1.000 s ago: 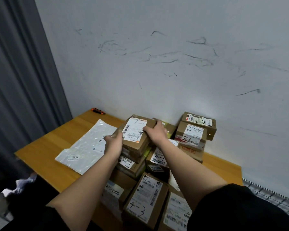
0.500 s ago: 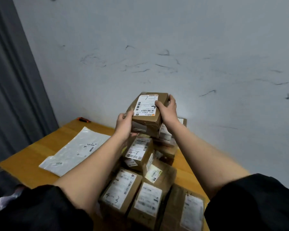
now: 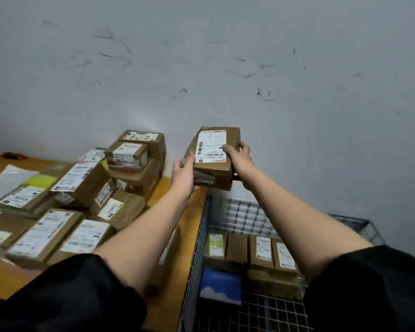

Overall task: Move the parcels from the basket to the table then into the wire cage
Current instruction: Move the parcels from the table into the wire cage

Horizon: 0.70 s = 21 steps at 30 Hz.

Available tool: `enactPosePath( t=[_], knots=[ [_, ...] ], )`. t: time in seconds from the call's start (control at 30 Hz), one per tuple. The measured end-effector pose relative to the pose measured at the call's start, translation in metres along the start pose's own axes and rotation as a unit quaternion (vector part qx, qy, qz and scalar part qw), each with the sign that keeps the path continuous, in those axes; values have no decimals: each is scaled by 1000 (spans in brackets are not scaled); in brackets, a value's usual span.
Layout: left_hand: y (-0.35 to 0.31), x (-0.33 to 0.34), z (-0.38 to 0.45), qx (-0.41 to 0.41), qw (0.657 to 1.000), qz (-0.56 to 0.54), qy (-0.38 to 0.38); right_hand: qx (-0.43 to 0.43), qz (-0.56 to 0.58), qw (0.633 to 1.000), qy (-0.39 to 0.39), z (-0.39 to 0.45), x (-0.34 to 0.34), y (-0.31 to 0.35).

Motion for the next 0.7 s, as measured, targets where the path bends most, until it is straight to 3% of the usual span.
enactPosePath(
  t=[0.13,0.3,0.53,0.7],
  knots=[
    [51,53,-33,-41,996,46,63,47,9,998,-28,10,-74,-53],
    [106,87,-46,-81,979,111,148,83,31,995,-37,11,-120,-103],
    [180,90,-42,-161,950,170,209,149,40,987,-49,10,-125,-180],
    [252,79,-16,-186,940,216,187,203,3,979,-36,18,-103,-259]
  ],
)
Point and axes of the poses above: each hand's wrist, its own z-axis towards the middle knuckle, its own x-axis out of the palm, y = z × x, the point moved 6 cm from there along z, towards the middle knuckle, and after that the axes turned 14 degrees about -y, right-handed, at the moved point
